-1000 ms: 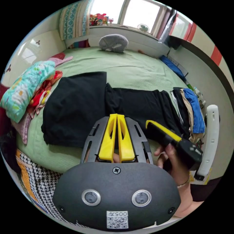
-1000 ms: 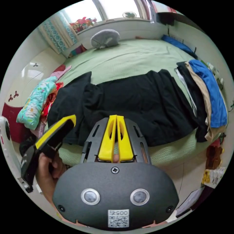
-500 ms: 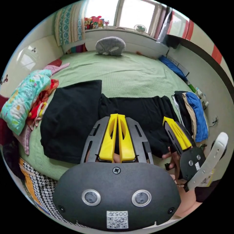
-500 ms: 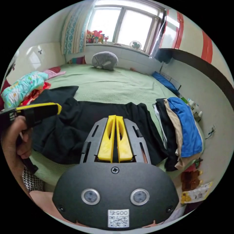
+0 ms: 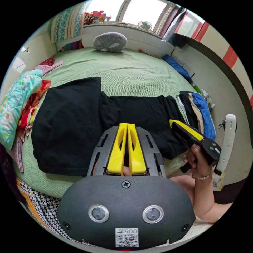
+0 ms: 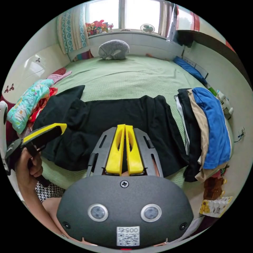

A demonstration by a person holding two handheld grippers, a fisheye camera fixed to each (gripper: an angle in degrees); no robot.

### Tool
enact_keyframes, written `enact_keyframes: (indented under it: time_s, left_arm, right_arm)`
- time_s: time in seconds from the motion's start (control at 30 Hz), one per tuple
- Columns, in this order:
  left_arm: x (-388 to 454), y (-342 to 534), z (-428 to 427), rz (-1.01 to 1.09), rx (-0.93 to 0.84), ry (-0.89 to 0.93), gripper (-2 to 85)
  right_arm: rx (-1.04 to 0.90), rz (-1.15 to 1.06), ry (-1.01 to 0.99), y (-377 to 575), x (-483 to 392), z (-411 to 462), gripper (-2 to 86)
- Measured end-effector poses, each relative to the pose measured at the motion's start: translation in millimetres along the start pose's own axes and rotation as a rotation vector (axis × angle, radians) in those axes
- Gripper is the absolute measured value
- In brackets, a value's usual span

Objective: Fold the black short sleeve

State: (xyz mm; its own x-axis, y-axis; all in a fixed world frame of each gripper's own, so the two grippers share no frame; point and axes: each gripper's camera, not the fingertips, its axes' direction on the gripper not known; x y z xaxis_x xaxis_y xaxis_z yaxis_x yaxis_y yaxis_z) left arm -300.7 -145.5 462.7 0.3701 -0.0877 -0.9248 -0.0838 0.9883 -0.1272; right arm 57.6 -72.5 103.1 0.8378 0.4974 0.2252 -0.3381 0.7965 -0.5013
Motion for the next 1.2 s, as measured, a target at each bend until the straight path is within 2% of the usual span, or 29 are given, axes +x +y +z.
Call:
enact_keyframes:
  time_s: [0.2,0.47,0.6,0.8,1.0,1.2]
  left_arm:
    - [6,22,4,0.006,-0.028,0.087,0.0]
    - [17,67,-36,0.129,-0.1,0.171,3.1]
    - [15,75,-54,0.204,-0.11,0.049,5.8]
    - [14,93,-40,0.138,-0.037,0.072,10.3]
    - [12,96,-25,0.008,-0.056,0.034,12.1]
    - [16,102,-27,0.035,-0.032,0.045,11.5]
  right_arm:
    - [-0.057,-0.008,-0.151,16,20,1,-1.2]
    - [0.045,-0.096,-0.173,59,90,-63,0.6]
    - [-0.004,-0.146,-0.17,94,123,-64,6.8]
    - [-0.059,-0.108,-0.153,124,139,-45,11.0]
    - [-0.072,-0.098,-0.146,117,140,-38,11.7]
    - [-0.083,-0.024,-0.189,95,152,-22,11.5]
